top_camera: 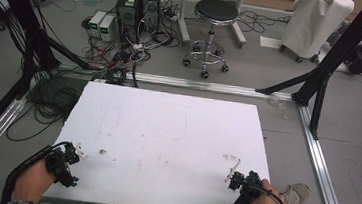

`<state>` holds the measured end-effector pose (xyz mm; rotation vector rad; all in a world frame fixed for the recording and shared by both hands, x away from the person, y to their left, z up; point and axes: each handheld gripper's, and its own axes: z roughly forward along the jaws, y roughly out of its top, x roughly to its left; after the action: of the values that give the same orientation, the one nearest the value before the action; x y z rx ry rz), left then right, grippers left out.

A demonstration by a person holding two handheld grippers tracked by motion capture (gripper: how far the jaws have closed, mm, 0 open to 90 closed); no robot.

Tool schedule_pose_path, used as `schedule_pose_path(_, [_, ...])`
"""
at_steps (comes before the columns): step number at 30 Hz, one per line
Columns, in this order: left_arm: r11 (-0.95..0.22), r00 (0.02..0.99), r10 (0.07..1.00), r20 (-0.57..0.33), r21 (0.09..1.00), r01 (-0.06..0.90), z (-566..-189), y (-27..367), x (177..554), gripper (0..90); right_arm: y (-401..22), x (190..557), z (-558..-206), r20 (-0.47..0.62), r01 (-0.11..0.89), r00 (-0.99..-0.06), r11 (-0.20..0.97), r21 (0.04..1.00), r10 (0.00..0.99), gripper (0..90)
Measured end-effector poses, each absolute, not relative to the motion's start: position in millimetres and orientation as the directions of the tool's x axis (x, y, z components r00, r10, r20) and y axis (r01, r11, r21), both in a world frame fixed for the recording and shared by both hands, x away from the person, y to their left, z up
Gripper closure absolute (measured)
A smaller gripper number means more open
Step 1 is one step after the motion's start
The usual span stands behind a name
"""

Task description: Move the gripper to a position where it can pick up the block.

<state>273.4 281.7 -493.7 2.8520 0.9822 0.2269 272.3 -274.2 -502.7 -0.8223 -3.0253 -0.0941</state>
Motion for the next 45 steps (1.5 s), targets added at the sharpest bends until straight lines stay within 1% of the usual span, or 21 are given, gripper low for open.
schedule_pose_path(13, [-0.779, 0.774, 0.624, 0.108, 0.165, 0.605, -494, 282, 273, 22.0, -281, 269, -497, 0.013, 0.479, -0.877, 0.874, 0.082, 0.480, 1.6])
schedule_pose_path(19, [-0.777, 0.773, 0.626, 0.106, 0.165, 0.607, -496, 282, 273, 22.0, -288, 265, -492, 0.016, 0.435, -0.900, 0.892, 0.123, 0.437, 1.6])
schedule_pose_path(24, [-0.781, 0.776, 0.621, 0.107, 0.162, 0.603, -496, 282, 273, 22.0, -294, 263, -489, 0.000, 0.412, -0.910, 0.902, 0.127, 0.415, 1.6])
schedule_pose_path(27, [-0.780, 0.775, 0.622, 0.107, 0.162, 0.604, -496, 283, 273, 22.0, -298, 260, -489, -0.008, 0.370, -0.927, 0.918, 0.141, 0.375, 1.6])
schedule_pose_path(36, [-0.781, 0.776, 0.622, 0.107, 0.163, 0.603, -497, 282, 273, 22.0, -306, 255, -489, -0.034, 0.293, -0.954, 0.948, 0.123, 0.299, 1.6])
schedule_pose_path(37, [-0.781, 0.776, 0.622, 0.107, 0.163, 0.603, -497, 282, 273, 22.0, -307, 254, -488, -0.053, 0.258, -0.963, 0.958, 0.124, 0.266, 1.6])
schedule_pose_path(38, [-0.783, 0.778, 0.619, 0.107, 0.162, 0.601, -497, 282, 273, 22.0, -307, 254, -488, -0.053, 0.258, -0.963, 0.958, 0.124, 0.266, 1.6])
schedule_pose_path(39, [-0.781, 0.776, 0.621, 0.107, 0.161, 0.603, -497, 282, 273, 22.0, -309, 252, -486, -0.068, 0.229, -0.969, 0.966, 0.119, 0.238, 1.6])
schedule_pose_path(45, [-0.785, 0.780, 0.616, 0.111, 0.159, 0.598, -497, 281, 273, 22.0, -314, 248, -486, -0.084, 0.203, -0.974, 0.973, 0.110, 0.212, 1.6])
